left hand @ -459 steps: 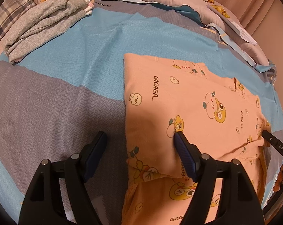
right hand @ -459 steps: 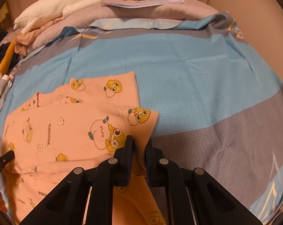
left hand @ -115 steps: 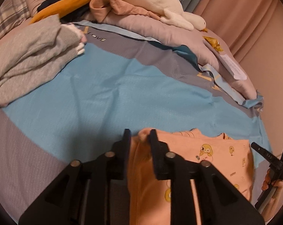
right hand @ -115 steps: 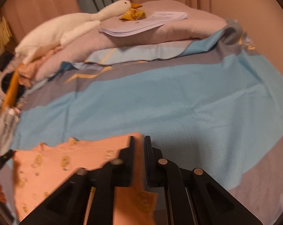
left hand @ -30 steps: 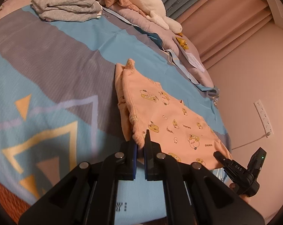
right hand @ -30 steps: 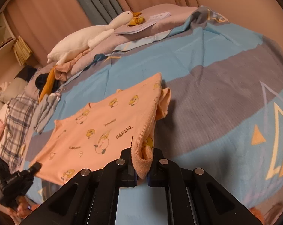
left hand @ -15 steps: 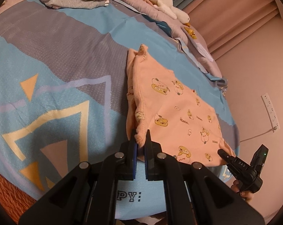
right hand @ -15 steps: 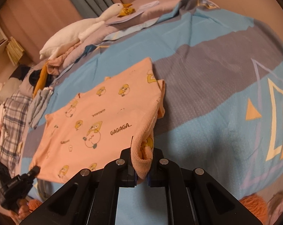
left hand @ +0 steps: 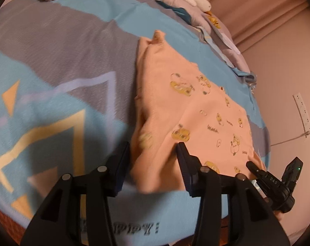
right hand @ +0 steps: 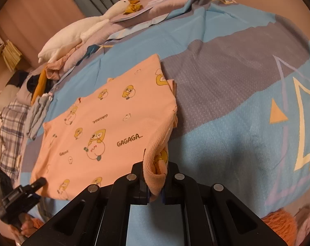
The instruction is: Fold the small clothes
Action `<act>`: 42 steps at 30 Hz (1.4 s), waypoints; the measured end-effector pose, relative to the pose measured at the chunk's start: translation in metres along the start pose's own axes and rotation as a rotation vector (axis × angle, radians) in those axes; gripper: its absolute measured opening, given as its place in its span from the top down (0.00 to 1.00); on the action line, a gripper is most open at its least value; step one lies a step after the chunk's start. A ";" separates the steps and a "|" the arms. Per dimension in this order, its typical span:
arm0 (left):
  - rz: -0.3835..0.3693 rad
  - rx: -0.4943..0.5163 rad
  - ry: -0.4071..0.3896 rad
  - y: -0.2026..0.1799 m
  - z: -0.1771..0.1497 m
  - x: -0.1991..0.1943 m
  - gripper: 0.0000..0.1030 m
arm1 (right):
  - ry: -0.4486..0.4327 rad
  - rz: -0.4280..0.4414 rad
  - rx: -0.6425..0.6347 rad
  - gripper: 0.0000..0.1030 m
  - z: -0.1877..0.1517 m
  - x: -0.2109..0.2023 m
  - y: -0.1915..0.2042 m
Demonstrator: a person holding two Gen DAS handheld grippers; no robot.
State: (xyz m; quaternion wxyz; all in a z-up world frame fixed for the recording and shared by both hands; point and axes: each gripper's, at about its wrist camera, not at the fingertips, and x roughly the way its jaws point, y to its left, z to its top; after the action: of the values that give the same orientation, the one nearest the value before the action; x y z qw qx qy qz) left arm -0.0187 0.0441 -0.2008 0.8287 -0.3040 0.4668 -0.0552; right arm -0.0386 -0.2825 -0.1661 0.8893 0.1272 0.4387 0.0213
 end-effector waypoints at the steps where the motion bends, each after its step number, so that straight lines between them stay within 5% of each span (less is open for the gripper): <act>1: -0.016 -0.007 -0.003 -0.001 0.003 0.004 0.57 | 0.001 0.001 -0.001 0.92 0.000 0.001 0.000; 3: -0.048 -0.035 -0.011 0.000 0.007 0.011 0.63 | 0.003 0.002 0.000 0.92 0.001 0.001 -0.001; 5: -0.055 -0.044 -0.008 0.000 0.011 0.017 0.91 | 0.004 0.002 0.004 0.92 0.001 0.002 -0.001; 11: 0.001 -0.038 -0.037 -0.008 0.005 0.008 0.94 | -0.002 0.013 0.010 0.92 -0.001 0.000 -0.002; 20: -0.044 -0.027 -0.011 -0.014 -0.012 -0.018 0.94 | -0.037 0.001 -0.003 0.92 0.002 -0.015 -0.003; 30: 0.042 -0.004 0.039 -0.010 -0.017 -0.002 0.89 | -0.015 -0.015 0.019 0.92 -0.001 -0.008 -0.005; 37: 0.038 -0.046 0.037 0.000 -0.016 -0.015 0.86 | -0.013 -0.018 0.018 0.92 0.001 -0.008 -0.003; 42: 0.042 -0.049 -0.016 -0.002 -0.006 -0.038 0.68 | -0.017 -0.020 0.020 0.92 -0.001 -0.008 -0.004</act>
State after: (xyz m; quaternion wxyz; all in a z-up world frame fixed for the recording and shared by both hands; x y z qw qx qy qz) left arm -0.0446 0.0536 -0.1740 0.8256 -0.3147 0.4678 -0.0241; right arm -0.0442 -0.2878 -0.1617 0.8918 0.1320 0.4327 0.0070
